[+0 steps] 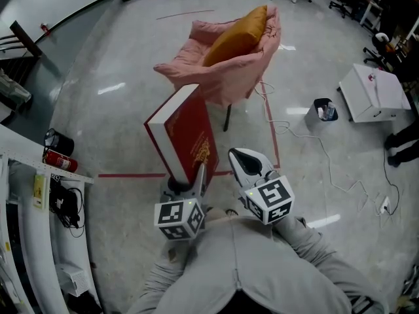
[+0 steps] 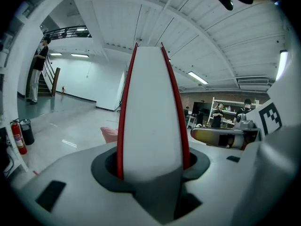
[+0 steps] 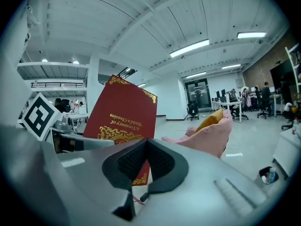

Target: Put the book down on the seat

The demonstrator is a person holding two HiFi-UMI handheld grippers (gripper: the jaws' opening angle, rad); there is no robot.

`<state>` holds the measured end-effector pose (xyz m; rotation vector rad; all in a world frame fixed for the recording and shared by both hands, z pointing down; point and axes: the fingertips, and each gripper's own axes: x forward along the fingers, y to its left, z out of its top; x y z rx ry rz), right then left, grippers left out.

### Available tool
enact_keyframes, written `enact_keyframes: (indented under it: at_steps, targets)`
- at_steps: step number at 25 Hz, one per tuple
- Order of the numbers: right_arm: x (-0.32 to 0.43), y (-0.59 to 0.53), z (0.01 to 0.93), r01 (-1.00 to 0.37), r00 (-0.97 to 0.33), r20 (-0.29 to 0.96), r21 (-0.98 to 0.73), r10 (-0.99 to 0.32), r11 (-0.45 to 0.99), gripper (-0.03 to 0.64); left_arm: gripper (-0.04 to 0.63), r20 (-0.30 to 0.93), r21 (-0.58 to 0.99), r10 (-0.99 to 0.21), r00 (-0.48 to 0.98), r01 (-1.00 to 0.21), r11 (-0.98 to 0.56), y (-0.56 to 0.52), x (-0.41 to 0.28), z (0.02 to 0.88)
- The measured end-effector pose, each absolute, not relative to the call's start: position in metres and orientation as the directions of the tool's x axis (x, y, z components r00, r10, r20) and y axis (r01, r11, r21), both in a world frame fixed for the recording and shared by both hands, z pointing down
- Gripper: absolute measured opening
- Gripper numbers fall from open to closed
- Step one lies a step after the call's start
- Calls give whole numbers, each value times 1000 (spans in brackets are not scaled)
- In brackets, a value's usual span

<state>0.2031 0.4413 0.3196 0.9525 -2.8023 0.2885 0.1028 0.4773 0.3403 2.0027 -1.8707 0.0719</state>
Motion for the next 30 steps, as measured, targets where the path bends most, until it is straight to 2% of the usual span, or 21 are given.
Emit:
enact_keyframes:
  at_steps: [14,30]
  targets:
    - [203,434,328,-573,-813,245,-173,-529,801,0,239,319,281,-947,48,-959,46,467,92,343]
    - [162,359,343,-581,-802,287,-169,-524,796,0,239,324,303,-944,57,-952,46,388,51,351]
